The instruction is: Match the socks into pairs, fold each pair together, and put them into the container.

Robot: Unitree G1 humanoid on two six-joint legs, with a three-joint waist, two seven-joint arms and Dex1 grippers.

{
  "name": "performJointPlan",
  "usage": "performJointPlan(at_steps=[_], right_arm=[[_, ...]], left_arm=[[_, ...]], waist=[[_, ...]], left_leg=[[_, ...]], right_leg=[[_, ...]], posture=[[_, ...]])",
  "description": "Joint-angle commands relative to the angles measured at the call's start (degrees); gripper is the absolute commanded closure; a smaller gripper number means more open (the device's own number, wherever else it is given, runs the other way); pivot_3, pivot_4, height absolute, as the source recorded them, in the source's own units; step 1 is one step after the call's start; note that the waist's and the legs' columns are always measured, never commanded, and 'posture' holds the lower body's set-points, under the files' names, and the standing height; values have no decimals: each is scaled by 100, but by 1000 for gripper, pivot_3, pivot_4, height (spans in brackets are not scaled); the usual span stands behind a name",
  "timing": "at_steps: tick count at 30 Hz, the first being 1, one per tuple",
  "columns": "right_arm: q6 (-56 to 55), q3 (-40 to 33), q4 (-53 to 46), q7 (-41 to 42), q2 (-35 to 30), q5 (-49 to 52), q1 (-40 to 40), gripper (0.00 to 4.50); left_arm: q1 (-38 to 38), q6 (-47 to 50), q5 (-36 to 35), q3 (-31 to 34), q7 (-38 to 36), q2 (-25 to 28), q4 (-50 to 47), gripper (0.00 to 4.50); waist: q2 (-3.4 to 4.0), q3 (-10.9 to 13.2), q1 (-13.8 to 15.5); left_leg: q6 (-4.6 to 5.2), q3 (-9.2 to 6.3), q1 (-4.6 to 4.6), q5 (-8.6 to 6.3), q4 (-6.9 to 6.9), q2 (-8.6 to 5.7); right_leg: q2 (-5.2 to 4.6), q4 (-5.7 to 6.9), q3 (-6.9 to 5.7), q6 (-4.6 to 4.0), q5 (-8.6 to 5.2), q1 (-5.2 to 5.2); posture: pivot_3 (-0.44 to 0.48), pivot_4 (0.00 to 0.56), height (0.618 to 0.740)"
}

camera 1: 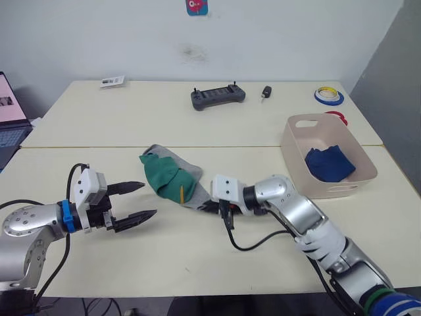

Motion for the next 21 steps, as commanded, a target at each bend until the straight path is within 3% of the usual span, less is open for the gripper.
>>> performJointPlan(at_steps=[1,5,11,21], right_arm=[[-345,-428,182,-176,100,63,-561,4445],[-345,-664,296,-96,73,211,-905,4445],[324,-1137,-362,247,-182,870,-1175,4445],[2990,-1688,-1851,134,-345,2661,-1023,4445]], left_arm=[[-37,2,-75,86,17,7,-90,0],[-73,29,-78,65,43,-17,-125,0],[-183,30,-31,-1,68,-59,-79,0],[-337,-22,26,-129,-20,-81,34,0]], waist=[[-1,0,-1],[-1,0,-1],[0,0,4],[0,0,2]], left_leg=[[0,2,-4,0,0,0],[0,6,-11,0,1,1],[0,9,-13,0,2,0],[1,7,-13,0,1,4]], right_leg=[[0,5,1,0,0,-9],[-1,16,3,0,0,-24],[-4,18,5,0,0,-25],[-5,26,8,0,0,-29]], posture=[[0,150,740],[0,150,740],[0,150,740],[0,150,740]])
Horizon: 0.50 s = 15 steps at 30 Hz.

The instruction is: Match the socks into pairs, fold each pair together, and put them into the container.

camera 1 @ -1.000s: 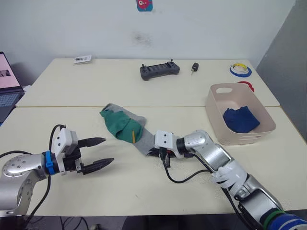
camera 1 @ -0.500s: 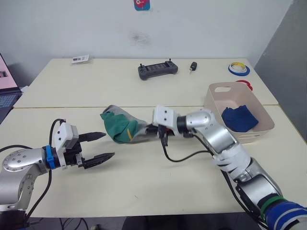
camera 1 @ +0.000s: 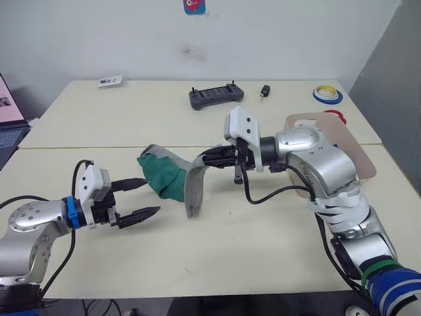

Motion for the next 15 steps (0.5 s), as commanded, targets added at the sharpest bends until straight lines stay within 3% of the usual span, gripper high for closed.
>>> performJointPlan(at_steps=[1,8,12,15], right_arm=[[1095,-350,-750,-126,-67,851,79,4445],[2201,-585,-1339,-703,-203,1628,501,4445],[2179,-559,-928,-1324,-104,1418,831,4445],[2076,-602,-543,-1662,-49,1303,977,4445]], left_arm=[[-69,-78,-2,4,-44,29,-17,0],[-155,-68,-4,-111,-179,76,17,0],[-124,-9,-6,-183,-322,152,-31,0],[28,350,-35,-351,-739,587,-173,0]], waist=[[0,0,3],[-1,-1,3],[-2,-1,0],[-2,-1,-9]], left_leg=[[0,0,0,0,0,0],[1,-2,-1,0,0,-2],[1,1,-1,0,-1,-4],[1,1,-1,0,-2,-2]], right_leg=[[0,0,1,0,0,0],[-2,-2,4,0,0,2],[-1,-1,4,0,0,0],[3,0,4,-2,-1,-2]], posture=[[0,150,740],[0,150,740],[0,150,740],[0,150,740]])
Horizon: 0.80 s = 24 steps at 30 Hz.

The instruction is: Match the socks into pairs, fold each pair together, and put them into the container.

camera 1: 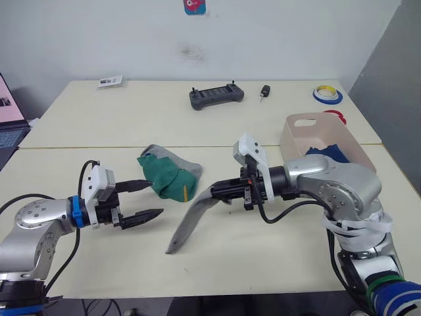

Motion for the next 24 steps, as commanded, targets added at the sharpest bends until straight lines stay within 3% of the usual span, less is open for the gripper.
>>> performJointPlan(at_steps=[1,9,13,24], right_arm=[[-197,-159,296,-360,51,-118,108,4445],[-397,-146,528,-672,135,-108,269,4445],[-431,-85,471,-666,118,-71,326,4445],[-448,-37,422,-690,147,-18,377,4445]], left_arm=[[109,304,-70,-67,-373,433,-268,0],[409,809,-148,-216,-197,402,-819,0],[350,767,267,-266,579,-25,-330,0],[430,1403,118,-663,1219,-804,-431,0]], waist=[[4,2,-2],[4,2,1],[3,2,4],[3,1,41]], left_leg=[[0,0,0,0,-2,-1],[0,3,-1,0,-3,0],[1,2,0,0,-2,0],[1,-2,0,0,-1,-5]], right_leg=[[2,0,1,-1,-1,-1],[2,0,5,-3,-2,-2],[1,0,5,-3,-2,-2],[-6,0,4,-3,-2,5]], posture=[[0,150,740],[0,150,740],[0,150,740],[0,150,740]])
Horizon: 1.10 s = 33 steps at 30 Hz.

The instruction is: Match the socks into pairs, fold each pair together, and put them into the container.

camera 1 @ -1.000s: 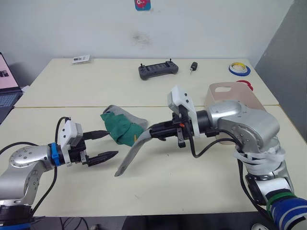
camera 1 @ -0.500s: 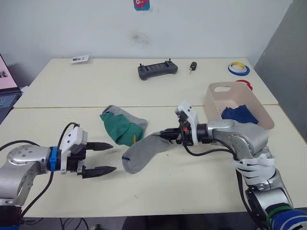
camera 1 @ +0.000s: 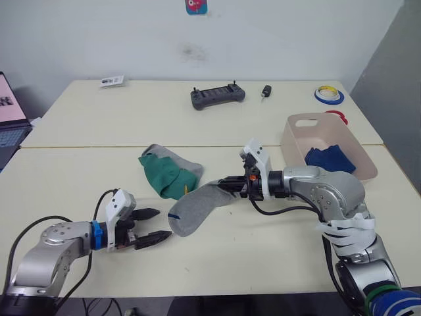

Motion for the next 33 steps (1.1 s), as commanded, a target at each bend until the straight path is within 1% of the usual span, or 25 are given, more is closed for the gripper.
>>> performJointPlan(at_steps=[1,3,4,6,10,12,15,16,19,21,24,26,28,31,33], right_arm=[[-91,-15,-223,20,-7,126,34,4480],[-104,-9,-220,20,-31,132,56,4500],[-104,-7,-222,15,-35,136,61,4500],[-98,-10,-234,1,-47,148,77,4500],[-81,-37,-253,-19,-95,169,103,4500],[-86,-38,-256,-27,-110,173,110,4500],[78,-302,-258,-62,-221,292,240,4500],[165,-383,-328,-48,-268,371,299,4500],[651,-684,-777,-21,-364,837,557,4500],[1342,-1048,-1203,-138,-228,1355,802,4500],[2147,-1506,-1734,-376,220,1976,1173,4500],[2402,-1702,-1897,-729,597,2304,1543,4500],[2440,-1787,-1916,-1133,849,2443,1841,4500],[2440,-1823,-1835,-1710,1197,2089,2093,4500],[2390,-1750,-1802,-1935,1258,1876,2165,4500]], left_arm=[[-108,305,-151,-208,203,-231,-189,185],[-217,459,-226,-269,289,-386,-219,597],[-255,533,-261,-281,318,-438,-237,879],[-308,622,-279,-359,341,-504,-313,1494],[-325,713,-331,-438,289,-473,-409,2689],[-320,733,-357,-440,281,-446,-426,3375],[-442,846,-470,-251,-27,-52,-367,4331],[-488,877,-513,-207,-143,79,-361,4469],[-565,902,-613,-200,-597,560,-431,4469],[-566,994,-723,-209,-1057,1011,-501,4469],[-617,1205,-894,-263,-1640,1582,-473,4469],[-673,1141,-762,-489,-2035,1928,-339,4469],[-785,957,-486,-784,-2260,2094,-113,4469],[-1220,612,123,-1359,-2277,1978,480,4469],[-1510,536,367,-1620,-2194,1795,787,4469]], waist=[[0,0,11],[-1,-1,19],[-1,-1,19],[-2,-1,8],[-2,-1,-17],[-2,-1,-22],[-2,-1,-23],[-2,-1,-22],[-2,0,-18],[-3,1,-19],[-3,1,-21],[-2,2,-22],[2,4,-26],[6,5,-25],[4,5,-24]], left_leg=[[0,0,0,0,1,-2],[0,0,0,0,2,-4],[0,0,0,0,2,-5],[0,0,-1,0,2,-4],[0,0,-1,0,1,1],[0,-1,-1,0,1,2],[0,-3,-1,0,1,5],[0,-4,-1,0,0,4],[0,-2,-3,0,-1,2],[0,-2,-4,0,-1,1],[0,-3,-4,0,-5,4],[0,-3,-2,0,-8,5],[0,-3,0,0,-12,5],[0,3,3,0,-16,-3],[0,4,2,0,-17,-3]], right_leg=[[0,0,-1,0,0,1],[0,-1,-1,0,0,4],[0,-1,-1,0,0,4],[0,-2,0,0,0,4],[2,0,0,0,0,0],[3,0,0,0,0,-2],[5,0,1,0,0,-3],[5,0,1,0,0,-2],[5,-2,0,0,0,-2],[4,-5,0,0,0,-3],[4,-6,3,-2,-1,-4],[6,-4,3,-5,-3,-3],[9,-3,2,-9,-6,-2],[26,0,0,-8,-7,-6],[32,2,0,-8,-7,-9]], posture=[[0,150,740],[0,150,740],[0,150,740],[0,150,740],[0,150,740],[0,150,740],[0,150,740],[0,150,740],[0,150,740],[0,150,740],[0,150,740],[0,150,740],[0,150,740],[0,150,740],[0,150,740]])
